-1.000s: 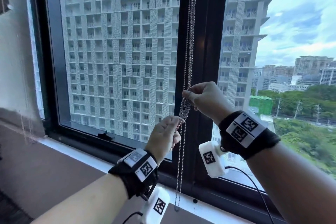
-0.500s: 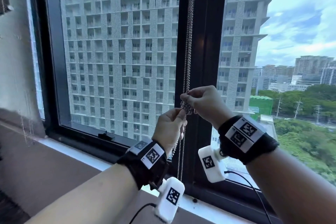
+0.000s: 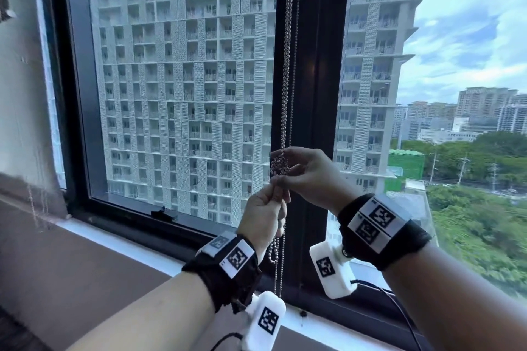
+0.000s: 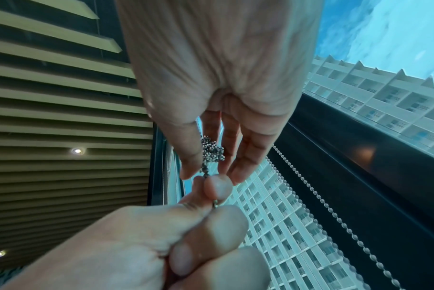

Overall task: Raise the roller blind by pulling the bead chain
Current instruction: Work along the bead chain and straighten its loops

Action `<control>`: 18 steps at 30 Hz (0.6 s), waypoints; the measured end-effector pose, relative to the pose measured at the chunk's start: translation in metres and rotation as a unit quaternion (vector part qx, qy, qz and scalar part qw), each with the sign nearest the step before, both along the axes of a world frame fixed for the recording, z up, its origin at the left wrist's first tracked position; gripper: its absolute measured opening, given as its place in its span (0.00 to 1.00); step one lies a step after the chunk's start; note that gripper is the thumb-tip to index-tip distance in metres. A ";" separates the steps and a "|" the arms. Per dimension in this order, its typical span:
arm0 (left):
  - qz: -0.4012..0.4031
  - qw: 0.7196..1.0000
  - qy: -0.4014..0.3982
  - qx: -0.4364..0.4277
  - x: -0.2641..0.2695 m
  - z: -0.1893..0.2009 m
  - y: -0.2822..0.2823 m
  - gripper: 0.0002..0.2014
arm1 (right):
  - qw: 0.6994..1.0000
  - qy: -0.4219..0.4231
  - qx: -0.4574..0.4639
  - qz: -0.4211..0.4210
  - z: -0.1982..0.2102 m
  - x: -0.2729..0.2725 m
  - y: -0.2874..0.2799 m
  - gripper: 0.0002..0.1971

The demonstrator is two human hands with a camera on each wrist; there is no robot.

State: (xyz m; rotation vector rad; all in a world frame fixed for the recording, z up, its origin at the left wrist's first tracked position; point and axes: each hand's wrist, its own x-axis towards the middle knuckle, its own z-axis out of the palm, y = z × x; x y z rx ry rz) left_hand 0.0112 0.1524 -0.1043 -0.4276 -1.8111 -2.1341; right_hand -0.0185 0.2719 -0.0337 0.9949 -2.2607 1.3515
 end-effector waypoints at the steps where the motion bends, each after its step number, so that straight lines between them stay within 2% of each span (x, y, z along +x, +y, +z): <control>1: 0.001 1.000 -0.002 0.000 -0.002 0.000 0.000 0.15 | 1.000 0.008 -0.004 -0.004 -0.002 -0.002 0.000 0.15; 3: -0.003 1.000 -0.007 0.006 -0.007 -0.001 -0.001 0.16 | 1.000 0.016 -0.011 -0.006 -0.005 -0.004 -0.002 0.10; 7: -0.009 1.000 -0.007 0.006 -0.012 -0.002 -0.002 0.16 | 0.999 0.029 -0.023 -0.024 -0.011 -0.006 -0.007 0.06; 12: 0.022 0.999 0.004 -0.032 -0.015 0.002 -0.006 0.16 | 0.999 0.017 -0.035 -0.034 -0.011 -0.003 -0.008 0.07; 16: 0.069 0.993 0.004 -0.097 -0.020 0.004 -0.010 0.14 | 0.998 0.014 -0.046 -0.051 -0.013 -0.008 -0.011 0.11; 18: 0.086 0.988 0.004 -0.132 -0.022 0.008 -0.013 0.13 | 0.997 0.026 -0.040 -0.063 -0.012 -0.009 -0.011 0.09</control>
